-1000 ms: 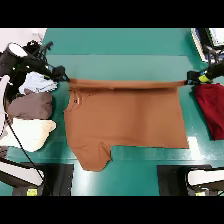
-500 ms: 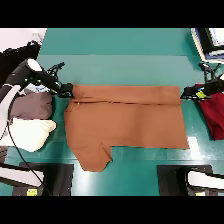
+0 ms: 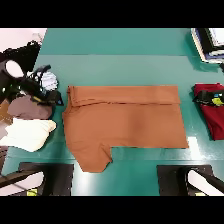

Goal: Fold the shirts.

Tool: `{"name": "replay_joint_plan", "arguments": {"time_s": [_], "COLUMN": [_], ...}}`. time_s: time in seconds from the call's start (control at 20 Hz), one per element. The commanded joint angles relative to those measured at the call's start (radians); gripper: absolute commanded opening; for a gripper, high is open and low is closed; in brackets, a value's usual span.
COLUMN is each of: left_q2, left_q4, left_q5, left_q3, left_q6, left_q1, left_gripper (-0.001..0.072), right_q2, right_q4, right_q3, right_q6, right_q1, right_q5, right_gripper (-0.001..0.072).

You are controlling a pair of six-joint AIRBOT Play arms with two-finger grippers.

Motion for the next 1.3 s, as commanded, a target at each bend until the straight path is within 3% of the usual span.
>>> {"name": "replay_joint_plan", "arguments": {"time_s": [0.0, 0.2, 0.35, 0.65, 0.9, 0.95, 1.0, 1.25], "left_q2": [0.19, 0.467, 0.585, 0.6, 0.6, 0.598, 0.589, 0.585], "left_q4": [-0.007, -0.089, -0.195, -0.257, -0.273, -0.272, -0.272, -0.333], "left_q5": [0.04, 0.043, 0.035, 0.097, 0.259, 0.266, 0.264, 0.282], "left_q3": [-0.294, -0.658, -0.759, -0.818, -0.827, -0.827, -0.828, -0.833], "left_q6": [-0.079, -0.154, -0.157, -0.164, -0.217, -0.234, -0.234, -0.235], "left_q1": [-0.003, -0.003, -0.003, -0.012, -0.198, -0.221, -0.241, -0.27], "left_gripper": [0.0541, 0.0541, 0.054, 0.054, 0.0539, 0.0519, 0.0382, 0.0357], "right_q2": [0.103, 0.155, 0.155, 0.155, 0.155, 0.155, 0.155, 0.155], "right_q4": [0.0, 0.0, 0.002, 0.001, 0.001, 0.001, 0.001, -0.002], "right_q3": [-0.037, -0.045, -0.044, -0.044, -0.044, -0.044, -0.044, -0.044], "right_q6": [-0.002, -0.002, -0.001, -0.001, -0.001, -0.001, -0.001, -0.001], "right_q1": [-0.008, -0.008, -0.005, -0.004, -0.004, -0.004, -0.004, -0.005], "right_q5": [0.016, 0.008, 0.009, 0.023, 0.03, 0.035, 0.038, 0.068], "right_gripper": [0.0385, 0.0385, 0.0386, 0.0386, 0.0385, 0.0386, 0.0385, 0.0386]}}
